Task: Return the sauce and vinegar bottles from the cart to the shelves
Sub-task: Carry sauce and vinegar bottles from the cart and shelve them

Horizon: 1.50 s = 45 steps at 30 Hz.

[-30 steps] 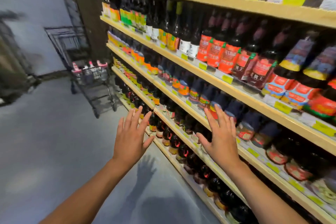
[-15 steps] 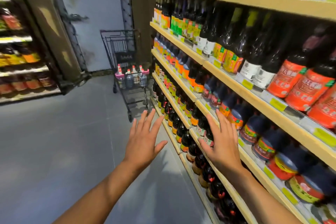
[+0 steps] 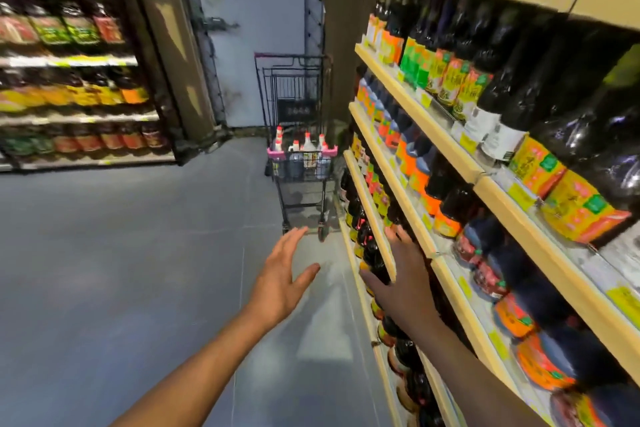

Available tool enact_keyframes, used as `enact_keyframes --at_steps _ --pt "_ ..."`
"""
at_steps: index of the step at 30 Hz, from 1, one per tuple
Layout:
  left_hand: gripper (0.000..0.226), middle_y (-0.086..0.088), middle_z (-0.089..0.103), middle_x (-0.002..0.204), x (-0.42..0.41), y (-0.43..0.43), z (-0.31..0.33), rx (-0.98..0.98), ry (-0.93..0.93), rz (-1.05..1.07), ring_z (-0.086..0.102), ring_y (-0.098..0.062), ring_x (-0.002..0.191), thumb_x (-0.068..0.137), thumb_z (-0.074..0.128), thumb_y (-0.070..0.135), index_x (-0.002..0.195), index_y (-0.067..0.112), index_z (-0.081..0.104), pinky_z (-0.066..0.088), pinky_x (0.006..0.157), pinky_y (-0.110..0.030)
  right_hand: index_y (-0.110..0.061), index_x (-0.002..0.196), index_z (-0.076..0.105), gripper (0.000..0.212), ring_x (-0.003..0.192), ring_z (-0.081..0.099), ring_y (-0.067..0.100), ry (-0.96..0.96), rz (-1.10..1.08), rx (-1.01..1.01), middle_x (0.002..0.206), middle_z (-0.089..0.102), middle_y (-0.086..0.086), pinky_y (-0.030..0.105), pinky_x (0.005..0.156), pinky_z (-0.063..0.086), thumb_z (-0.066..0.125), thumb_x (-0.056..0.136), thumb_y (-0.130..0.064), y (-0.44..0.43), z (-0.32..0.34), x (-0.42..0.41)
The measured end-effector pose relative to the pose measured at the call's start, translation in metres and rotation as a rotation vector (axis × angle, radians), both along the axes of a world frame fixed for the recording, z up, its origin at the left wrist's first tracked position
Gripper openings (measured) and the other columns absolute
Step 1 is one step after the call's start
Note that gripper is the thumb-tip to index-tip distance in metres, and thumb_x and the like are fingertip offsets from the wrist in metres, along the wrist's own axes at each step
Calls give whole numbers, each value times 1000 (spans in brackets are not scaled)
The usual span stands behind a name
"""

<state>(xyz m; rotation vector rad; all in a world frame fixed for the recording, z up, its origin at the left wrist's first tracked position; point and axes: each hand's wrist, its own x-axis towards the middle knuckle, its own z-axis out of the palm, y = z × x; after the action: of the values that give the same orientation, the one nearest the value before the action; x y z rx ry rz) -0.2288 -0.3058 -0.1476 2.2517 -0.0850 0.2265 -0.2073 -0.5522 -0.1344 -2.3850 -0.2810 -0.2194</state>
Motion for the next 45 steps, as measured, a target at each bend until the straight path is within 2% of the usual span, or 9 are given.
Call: enact_keyframes --at_steps 4,8,11,15,23,26,31,34,45 --pt "54 18 45 141 60 19 -10 -224 81 54 45 -4 133 95 67 32 131 61 38 39 108 -30 -37 157 24 76 139 3 -21 154 50 206 162 14 -21 24 114 15 66 94 -44 34 -1 66" --pt "45 32 49 130 136 53 -15 -359 162 81 52 -8 128 96 65 29 122 57 43 45 96 -22 -38 153 34 61 147 27 6 367 41 469 156 30 -18 36 118 29 61 98 -42 71 0 144" --pt "39 31 52 129 198 81 -16 -403 169 96 57 -11 123 97 65 26 119 54 48 46 94 -23 -36 150 40 51 136 38 7 492 5 651 149 40 -14 32 109 34 55 101 -38 98 8 199" --pt "33 20 56 130 276 106 -17 -428 198 87 58 -7 117 99 62 24 117 50 51 48 95 -28 -33 147 46 46 134 46 10 571 -46 782 148 47 -8 42 118 34 52 102 -38 120 4 268" --pt "32 18 58 127 408 135 -31 -360 261 97 56 -5 120 98 62 30 127 42 54 48 98 -27 -31 147 47 48 135 47 9 606 -78 806 144 49 -13 45 118 34 54 100 -37 143 -17 399" --pt "32 6 60 128 462 144 -33 -373 263 115 60 -1 103 99 62 24 129 32 54 49 82 -12 -27 147 48 46 131 48 11 603 -89 808 141 51 -10 45 117 36 54 101 -32 153 -26 460" --pt "29 13 62 130 549 168 -31 -357 254 166 58 0 119 97 61 35 125 35 57 46 109 -34 -21 146 48 46 135 47 17 622 -70 769 145 50 -4 35 105 40 55 101 -28 174 -44 567" --pt "26 13 63 127 594 184 -28 -365 235 216 59 9 112 100 60 20 119 38 57 47 102 -20 -21 143 50 42 137 48 22 662 -67 803 147 51 2 36 103 40 56 101 -25 194 -57 624" --pt "26 17 61 125 740 266 -49 -402 267 232 54 17 111 102 56 21 128 26 57 41 88 0 -24 142 49 37 122 54 17 743 -123 815 134 56 -1 41 111 39 45 106 -32 281 -73 783"
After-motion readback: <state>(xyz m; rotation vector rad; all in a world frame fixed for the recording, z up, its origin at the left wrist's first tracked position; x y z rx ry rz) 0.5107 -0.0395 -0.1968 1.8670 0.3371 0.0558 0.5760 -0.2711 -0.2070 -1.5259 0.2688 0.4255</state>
